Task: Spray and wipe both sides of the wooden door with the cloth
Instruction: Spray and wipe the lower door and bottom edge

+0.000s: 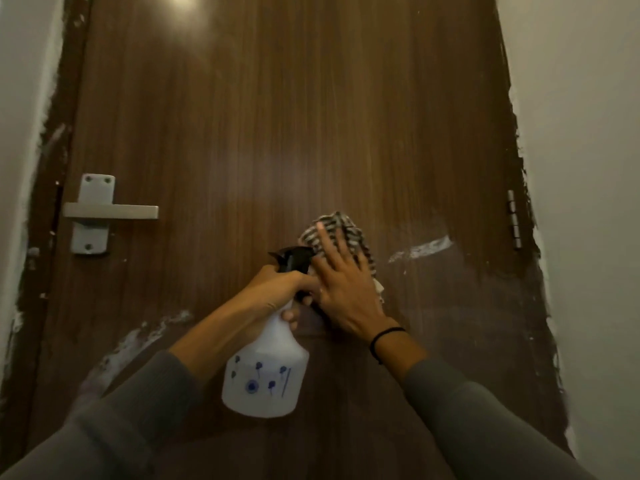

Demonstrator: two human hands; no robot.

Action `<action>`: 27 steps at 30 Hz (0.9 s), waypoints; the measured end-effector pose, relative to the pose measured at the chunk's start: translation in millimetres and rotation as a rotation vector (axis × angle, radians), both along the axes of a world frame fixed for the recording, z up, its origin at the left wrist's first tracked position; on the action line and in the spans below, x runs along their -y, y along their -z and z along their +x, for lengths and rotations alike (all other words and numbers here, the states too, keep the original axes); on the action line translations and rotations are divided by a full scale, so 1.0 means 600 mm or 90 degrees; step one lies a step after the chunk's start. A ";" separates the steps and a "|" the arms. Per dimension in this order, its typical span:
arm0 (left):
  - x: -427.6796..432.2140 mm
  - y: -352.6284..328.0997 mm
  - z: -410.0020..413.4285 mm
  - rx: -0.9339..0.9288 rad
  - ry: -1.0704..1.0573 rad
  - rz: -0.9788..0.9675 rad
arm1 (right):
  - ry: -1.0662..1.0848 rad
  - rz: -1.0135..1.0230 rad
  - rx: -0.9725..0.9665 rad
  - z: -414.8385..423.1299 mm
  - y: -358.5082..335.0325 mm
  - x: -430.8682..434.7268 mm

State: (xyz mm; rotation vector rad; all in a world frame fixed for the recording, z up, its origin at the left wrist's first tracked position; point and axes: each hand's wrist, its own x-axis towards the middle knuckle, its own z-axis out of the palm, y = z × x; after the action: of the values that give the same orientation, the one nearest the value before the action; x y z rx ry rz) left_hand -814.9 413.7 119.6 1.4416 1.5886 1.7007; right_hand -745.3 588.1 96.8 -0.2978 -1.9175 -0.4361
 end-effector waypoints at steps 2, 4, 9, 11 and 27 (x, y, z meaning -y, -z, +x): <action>-0.007 0.004 0.003 -0.019 0.005 -0.013 | 0.040 0.116 0.025 -0.008 0.002 -0.020; -0.025 0.002 0.004 -0.037 0.004 -0.018 | 0.058 0.193 -0.008 0.008 -0.018 -0.052; -0.064 0.000 0.022 -0.054 -0.025 0.003 | 0.093 0.112 -0.114 0.081 -0.067 -0.138; -0.073 -0.005 0.038 -0.036 -0.020 0.011 | 0.100 0.057 -0.159 0.115 -0.078 -0.174; -0.063 -0.029 0.058 -0.088 0.041 0.004 | 0.102 -0.034 -0.193 0.088 0.025 -0.132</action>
State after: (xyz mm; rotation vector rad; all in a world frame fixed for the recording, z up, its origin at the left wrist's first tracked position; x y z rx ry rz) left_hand -779.8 451.5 137.2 1.6271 1.5908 1.6018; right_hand -692.4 667.3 81.9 -0.5258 -1.6158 -0.4201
